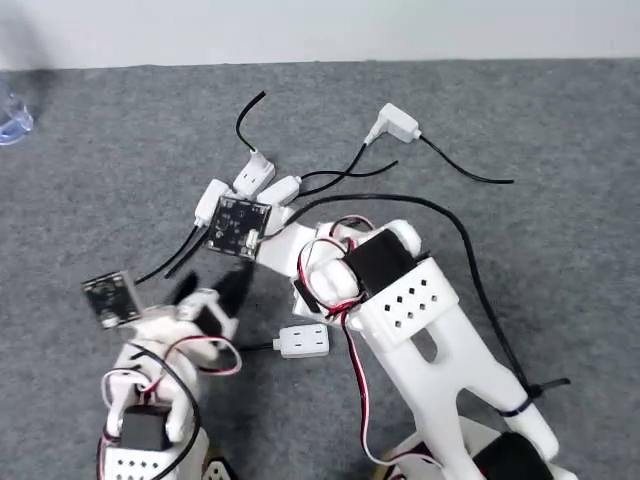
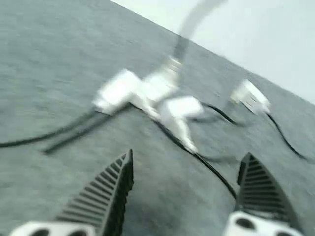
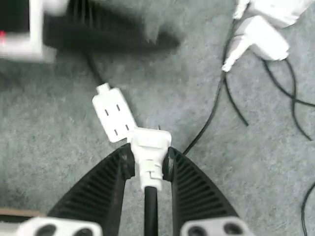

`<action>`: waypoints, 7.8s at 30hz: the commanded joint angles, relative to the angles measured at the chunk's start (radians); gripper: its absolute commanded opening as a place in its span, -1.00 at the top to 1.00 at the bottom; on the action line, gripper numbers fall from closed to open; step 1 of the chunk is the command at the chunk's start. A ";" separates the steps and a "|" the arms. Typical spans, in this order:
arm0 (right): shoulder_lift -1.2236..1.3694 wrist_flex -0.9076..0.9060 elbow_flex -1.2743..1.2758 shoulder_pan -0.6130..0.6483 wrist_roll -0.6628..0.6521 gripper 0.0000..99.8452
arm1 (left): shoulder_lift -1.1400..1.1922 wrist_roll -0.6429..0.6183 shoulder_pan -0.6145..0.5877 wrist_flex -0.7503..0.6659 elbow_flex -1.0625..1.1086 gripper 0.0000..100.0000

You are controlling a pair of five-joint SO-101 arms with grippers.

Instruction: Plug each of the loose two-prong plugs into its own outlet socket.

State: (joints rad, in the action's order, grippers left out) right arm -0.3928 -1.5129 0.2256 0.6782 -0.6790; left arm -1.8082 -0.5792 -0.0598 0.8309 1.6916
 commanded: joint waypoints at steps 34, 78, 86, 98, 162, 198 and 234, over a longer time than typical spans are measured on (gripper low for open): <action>0.071 0.286 0.399 0.002 -0.526 0.98 | -0.011 0.160 -0.262 0.253 -0.010 0.35; 0.142 0.305 0.282 -0.030 -0.546 0.98 | -0.011 0.160 -0.262 0.252 -0.010 0.35; 0.283 0.358 0.276 -0.030 -0.548 0.98 | -0.011 0.160 -0.262 0.253 -0.010 0.35; 0.384 0.364 0.258 -0.024 -0.543 0.98 | -0.011 0.160 -0.262 0.250 -0.010 0.35; -0.975 0.579 1.142 -0.822 0.279 0.28 | -0.012 0.931 -0.201 0.273 -0.031 0.35; -0.975 0.808 1.358 -0.814 0.204 0.28 | 1.289 1.336 0.620 0.663 -1.129 0.35; -0.984 0.900 1.376 -0.881 0.212 0.28 | 1.702 1.300 0.496 0.032 -1.283 0.97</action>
State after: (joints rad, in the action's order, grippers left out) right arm -1.3656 -0.6383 1.6141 -0.1887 -0.4626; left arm -0.0207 0.8447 0.4450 0.9137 0.6222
